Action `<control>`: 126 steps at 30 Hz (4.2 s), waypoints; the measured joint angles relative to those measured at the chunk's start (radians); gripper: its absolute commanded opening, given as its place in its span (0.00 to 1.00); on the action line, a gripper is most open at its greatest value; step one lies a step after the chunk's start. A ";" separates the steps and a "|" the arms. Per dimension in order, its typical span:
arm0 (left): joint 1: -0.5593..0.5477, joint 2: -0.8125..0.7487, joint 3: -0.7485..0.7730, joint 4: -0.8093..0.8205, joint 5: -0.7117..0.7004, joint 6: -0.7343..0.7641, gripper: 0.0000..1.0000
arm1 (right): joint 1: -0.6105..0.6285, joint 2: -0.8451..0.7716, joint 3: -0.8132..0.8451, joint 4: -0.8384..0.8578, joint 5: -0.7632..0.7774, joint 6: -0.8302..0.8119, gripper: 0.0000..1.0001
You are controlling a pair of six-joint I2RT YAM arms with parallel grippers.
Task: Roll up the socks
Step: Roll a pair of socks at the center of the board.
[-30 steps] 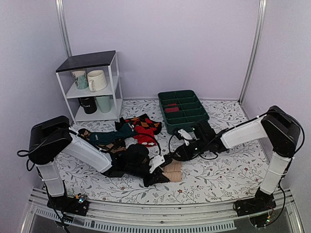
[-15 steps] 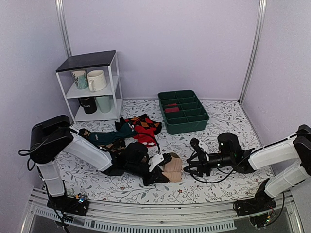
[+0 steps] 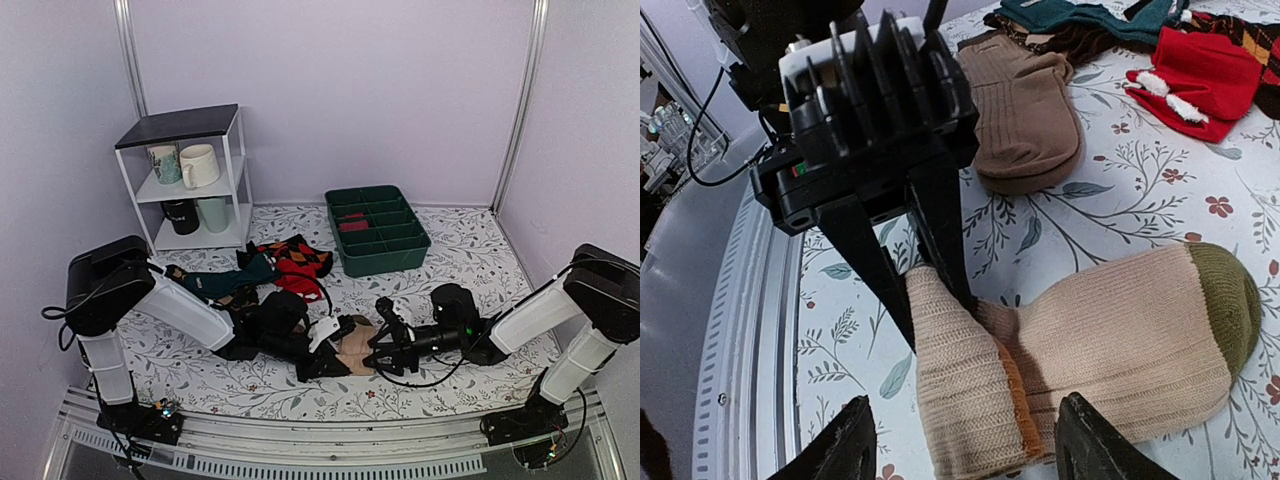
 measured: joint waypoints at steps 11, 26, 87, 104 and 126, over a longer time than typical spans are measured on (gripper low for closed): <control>0.002 0.001 0.000 0.001 0.005 0.002 0.00 | 0.041 0.075 0.048 -0.034 0.022 -0.019 0.62; 0.005 0.005 0.002 0.002 0.011 0.004 0.01 | 0.082 0.077 0.068 -0.144 0.103 0.024 0.14; -0.122 0.004 -0.161 0.378 -0.309 0.640 0.34 | -0.048 0.211 0.229 -0.388 -0.229 0.220 0.12; -0.068 0.007 0.010 0.110 -0.174 0.479 0.00 | -0.052 0.000 0.130 -0.421 -0.080 0.190 0.50; 0.002 0.073 0.179 -0.130 0.046 0.248 0.00 | 0.360 -0.340 -0.237 -0.034 0.608 -0.213 0.63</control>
